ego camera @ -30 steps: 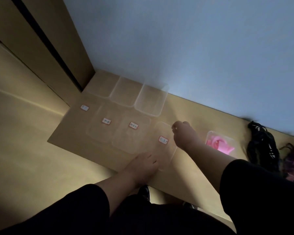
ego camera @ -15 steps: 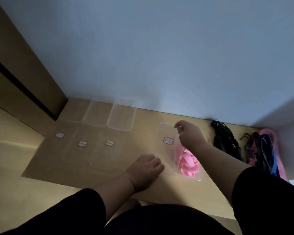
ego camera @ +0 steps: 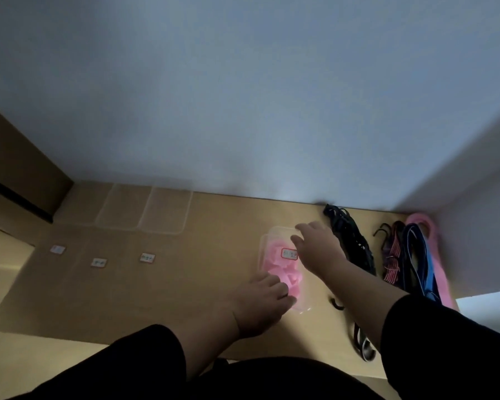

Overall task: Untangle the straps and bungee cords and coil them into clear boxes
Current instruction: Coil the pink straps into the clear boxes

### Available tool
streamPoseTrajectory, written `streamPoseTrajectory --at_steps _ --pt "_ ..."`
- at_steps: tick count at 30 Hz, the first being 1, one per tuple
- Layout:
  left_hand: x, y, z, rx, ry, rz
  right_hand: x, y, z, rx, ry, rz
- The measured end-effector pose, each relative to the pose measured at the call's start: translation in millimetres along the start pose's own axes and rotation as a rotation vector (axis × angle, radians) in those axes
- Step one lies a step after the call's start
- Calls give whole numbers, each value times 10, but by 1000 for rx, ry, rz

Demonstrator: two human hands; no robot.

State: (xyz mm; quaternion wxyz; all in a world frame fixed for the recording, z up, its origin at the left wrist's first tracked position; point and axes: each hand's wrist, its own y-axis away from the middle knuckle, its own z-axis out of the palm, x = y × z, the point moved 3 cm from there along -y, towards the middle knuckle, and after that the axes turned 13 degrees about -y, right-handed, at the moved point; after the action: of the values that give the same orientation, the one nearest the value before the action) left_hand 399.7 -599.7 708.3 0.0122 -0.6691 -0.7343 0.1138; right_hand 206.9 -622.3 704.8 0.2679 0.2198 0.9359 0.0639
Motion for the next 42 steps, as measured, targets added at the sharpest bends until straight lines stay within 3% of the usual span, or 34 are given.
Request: streamPoseTrajectory --at_steps 5,8,12,17,23,31,42 --pt "7 14 123 -35 18 -79 -82 50 260 -106 312 -185" --pt "15 55 207 -23 89 -153 -177 89 407 -185 294 -304" --pt "39 72 260 42 88 -160 -159 111 482 -269 244 -305" --pt "29 78 220 45 47 -141 -201 71 485 -246 252 -402" --pt "2 43 76 68 -5 -123 -213 -41 327 -102 225 -232" --pt "-35 57 -50 166 20 -164 -414 -126 69 -44 175 -373" --pt "98 94 250 -14 -46 -148 -157 -71 488 -218 227 -329"
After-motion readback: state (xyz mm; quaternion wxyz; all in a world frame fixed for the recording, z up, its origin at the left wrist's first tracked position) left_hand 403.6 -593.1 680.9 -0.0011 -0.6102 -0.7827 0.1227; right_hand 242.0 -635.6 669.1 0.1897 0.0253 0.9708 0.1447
